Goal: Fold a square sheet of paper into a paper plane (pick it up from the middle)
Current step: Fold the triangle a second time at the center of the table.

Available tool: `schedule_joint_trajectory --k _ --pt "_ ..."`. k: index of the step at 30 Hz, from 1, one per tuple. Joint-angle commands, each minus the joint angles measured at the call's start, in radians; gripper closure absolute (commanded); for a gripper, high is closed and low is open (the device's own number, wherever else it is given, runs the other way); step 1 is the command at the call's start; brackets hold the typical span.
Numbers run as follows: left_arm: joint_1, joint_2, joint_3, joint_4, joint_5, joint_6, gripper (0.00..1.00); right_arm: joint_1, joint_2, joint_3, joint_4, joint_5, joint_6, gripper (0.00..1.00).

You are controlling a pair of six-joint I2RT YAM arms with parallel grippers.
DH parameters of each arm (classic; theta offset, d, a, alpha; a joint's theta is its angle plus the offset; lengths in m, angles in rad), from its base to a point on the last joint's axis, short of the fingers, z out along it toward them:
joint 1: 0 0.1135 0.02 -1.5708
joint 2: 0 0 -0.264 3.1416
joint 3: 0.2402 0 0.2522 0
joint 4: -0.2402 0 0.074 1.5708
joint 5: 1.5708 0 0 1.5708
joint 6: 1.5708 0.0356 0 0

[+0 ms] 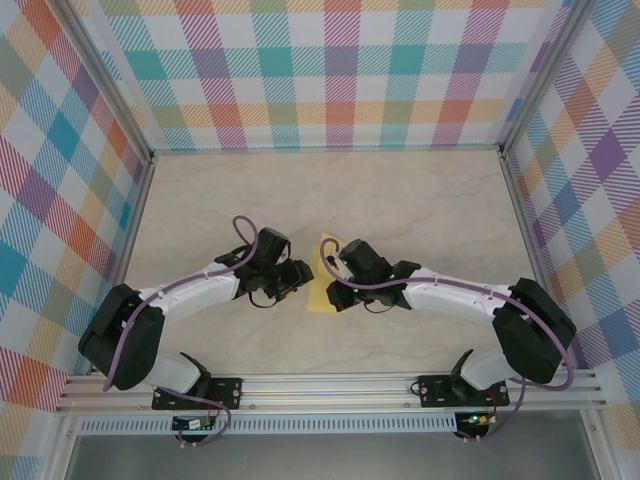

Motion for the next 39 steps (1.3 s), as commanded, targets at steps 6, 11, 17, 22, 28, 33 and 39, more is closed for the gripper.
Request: schedule_joint_trajectory --k 6,11,17,22,28,33,39 --pt "-0.073 0.044 -0.036 0.106 0.011 -0.039 0.78 -0.077 0.011 -0.036 0.049 -0.155 -0.01 1.0" --pt "-0.088 0.08 -0.046 0.119 -0.007 -0.076 0.85 -0.09 0.033 -0.026 0.036 -0.156 -0.009 1.0" --pt "-0.108 0.167 0.003 0.099 0.003 -0.056 0.85 -0.09 0.035 -0.025 0.03 -0.144 -0.007 1.0" --pt "-0.125 0.239 0.074 -0.016 -0.047 -0.024 0.9 -0.097 0.056 0.002 -0.029 -0.081 0.005 1.0" --pt "-0.127 0.247 0.081 -0.179 -0.172 -0.014 0.93 -0.128 0.159 0.08 -0.109 -0.11 0.001 1.0" --pt "-0.127 0.252 0.111 -0.24 -0.219 0.023 0.93 -0.141 0.174 0.113 -0.131 -0.138 -0.007 1.0" --pt "-0.127 0.257 0.114 -0.244 -0.225 0.054 0.91 -0.157 0.236 0.164 -0.163 -0.164 -0.04 1.0"
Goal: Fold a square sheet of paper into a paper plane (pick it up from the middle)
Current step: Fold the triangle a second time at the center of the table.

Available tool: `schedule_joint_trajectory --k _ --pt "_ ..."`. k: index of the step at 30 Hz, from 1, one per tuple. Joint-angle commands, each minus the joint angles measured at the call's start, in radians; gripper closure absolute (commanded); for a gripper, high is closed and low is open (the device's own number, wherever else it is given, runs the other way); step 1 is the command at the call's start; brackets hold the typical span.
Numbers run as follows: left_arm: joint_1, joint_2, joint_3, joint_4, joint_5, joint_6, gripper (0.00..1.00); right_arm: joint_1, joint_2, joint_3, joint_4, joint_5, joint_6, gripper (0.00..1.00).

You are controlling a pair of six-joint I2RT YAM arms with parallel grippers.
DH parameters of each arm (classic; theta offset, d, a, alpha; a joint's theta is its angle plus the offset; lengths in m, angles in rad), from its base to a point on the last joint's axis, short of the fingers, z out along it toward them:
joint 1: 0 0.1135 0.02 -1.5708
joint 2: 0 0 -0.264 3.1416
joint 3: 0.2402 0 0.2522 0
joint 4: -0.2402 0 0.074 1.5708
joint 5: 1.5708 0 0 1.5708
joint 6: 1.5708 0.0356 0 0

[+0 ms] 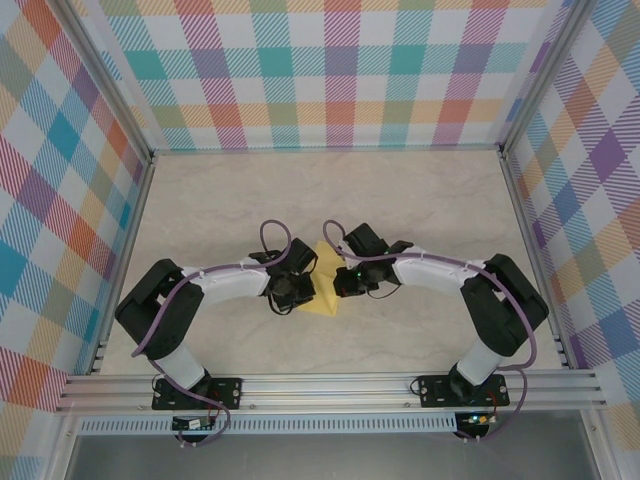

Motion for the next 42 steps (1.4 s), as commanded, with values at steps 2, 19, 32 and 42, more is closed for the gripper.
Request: schedule_joint_trajectory --k 2,19,32,42 --pt "-0.005 0.022 0.005 -0.091 -0.042 0.046 0.91 -0.011 0.054 0.051 -0.046 -0.044 -0.05 1.0" --pt "-0.007 0.02 0.007 -0.082 -0.043 0.049 0.9 -0.012 0.162 0.141 -0.115 -0.032 -0.106 1.0" --pt "-0.008 0.023 -0.015 -0.07 -0.042 0.033 0.9 -0.012 0.194 0.159 -0.138 -0.001 -0.089 0.98" --pt "-0.009 0.026 -0.007 -0.072 -0.035 0.038 0.9 -0.012 0.19 0.175 -0.154 0.019 -0.085 0.98"
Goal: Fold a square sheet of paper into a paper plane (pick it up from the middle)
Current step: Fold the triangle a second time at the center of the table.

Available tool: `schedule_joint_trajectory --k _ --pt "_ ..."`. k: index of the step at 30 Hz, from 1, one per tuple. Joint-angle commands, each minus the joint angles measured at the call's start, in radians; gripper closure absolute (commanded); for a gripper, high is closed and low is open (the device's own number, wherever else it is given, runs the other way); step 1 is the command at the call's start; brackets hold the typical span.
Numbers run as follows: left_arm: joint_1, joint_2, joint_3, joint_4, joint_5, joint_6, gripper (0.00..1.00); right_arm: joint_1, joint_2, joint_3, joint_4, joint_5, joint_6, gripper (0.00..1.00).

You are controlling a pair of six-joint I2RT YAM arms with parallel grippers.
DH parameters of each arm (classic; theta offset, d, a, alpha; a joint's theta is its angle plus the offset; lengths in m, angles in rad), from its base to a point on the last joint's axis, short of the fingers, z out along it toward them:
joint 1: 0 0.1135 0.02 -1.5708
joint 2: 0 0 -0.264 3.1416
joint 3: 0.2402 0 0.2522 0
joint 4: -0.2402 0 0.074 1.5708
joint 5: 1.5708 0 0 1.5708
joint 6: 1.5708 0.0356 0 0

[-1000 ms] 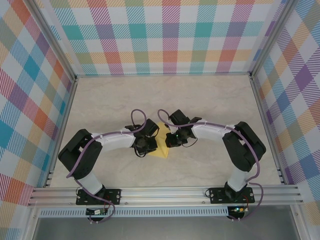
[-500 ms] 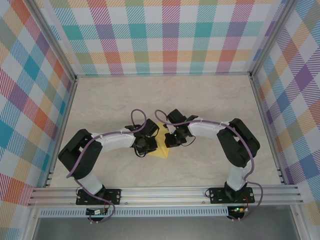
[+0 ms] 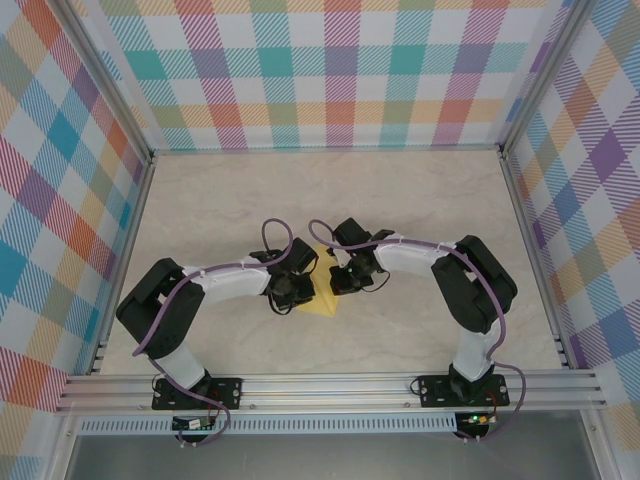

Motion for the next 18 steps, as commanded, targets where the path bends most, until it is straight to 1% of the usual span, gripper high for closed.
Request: schedule_joint_trajectory --k 1,18 --pt "-0.008 0.021 -0.016 -0.052 -0.024 0.001 0.9 -0.004 0.004 0.022 -0.024 0.009 0.0 0.99" --pt "-0.01 0.025 -0.005 -0.063 -0.024 0.011 0.9 -0.004 0.015 0.034 -0.04 0.021 0.007 0.98"
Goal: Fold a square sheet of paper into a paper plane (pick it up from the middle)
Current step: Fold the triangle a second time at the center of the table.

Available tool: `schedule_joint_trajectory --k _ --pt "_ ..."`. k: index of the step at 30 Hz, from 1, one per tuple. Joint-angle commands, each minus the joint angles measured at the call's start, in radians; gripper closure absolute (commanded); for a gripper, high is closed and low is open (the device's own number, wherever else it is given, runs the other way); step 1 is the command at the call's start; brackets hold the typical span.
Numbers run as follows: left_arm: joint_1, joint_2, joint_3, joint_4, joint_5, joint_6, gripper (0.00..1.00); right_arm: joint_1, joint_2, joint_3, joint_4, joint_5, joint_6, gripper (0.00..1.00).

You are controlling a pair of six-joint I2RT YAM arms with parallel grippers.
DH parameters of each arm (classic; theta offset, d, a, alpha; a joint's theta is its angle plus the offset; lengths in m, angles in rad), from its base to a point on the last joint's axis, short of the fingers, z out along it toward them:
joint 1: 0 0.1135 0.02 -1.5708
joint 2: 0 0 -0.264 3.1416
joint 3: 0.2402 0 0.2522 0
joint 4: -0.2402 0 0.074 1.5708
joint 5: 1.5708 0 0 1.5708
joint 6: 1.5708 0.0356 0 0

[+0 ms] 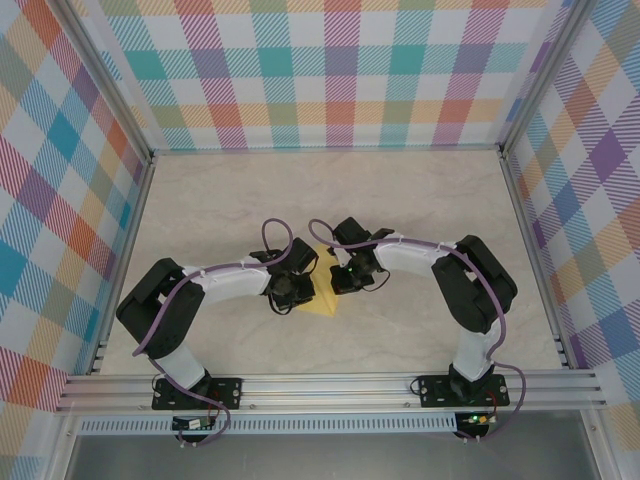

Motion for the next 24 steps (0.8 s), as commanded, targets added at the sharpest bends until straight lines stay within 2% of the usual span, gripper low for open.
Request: schedule_joint_trajectory --k 1,14,24 --pt "-0.01 0.025 -0.007 -0.06 -0.024 0.01 0.9 -0.004 0.016 0.024 -0.016 0.0 0.007 0.99" --pt "-0.011 0.023 -0.007 -0.064 -0.028 0.01 0.9 -0.004 0.021 0.025 -0.023 0.024 0.011 0.98" --pt "-0.011 0.024 -0.008 -0.057 -0.023 0.011 0.9 -0.004 -0.028 0.011 -0.01 -0.019 0.017 0.98"
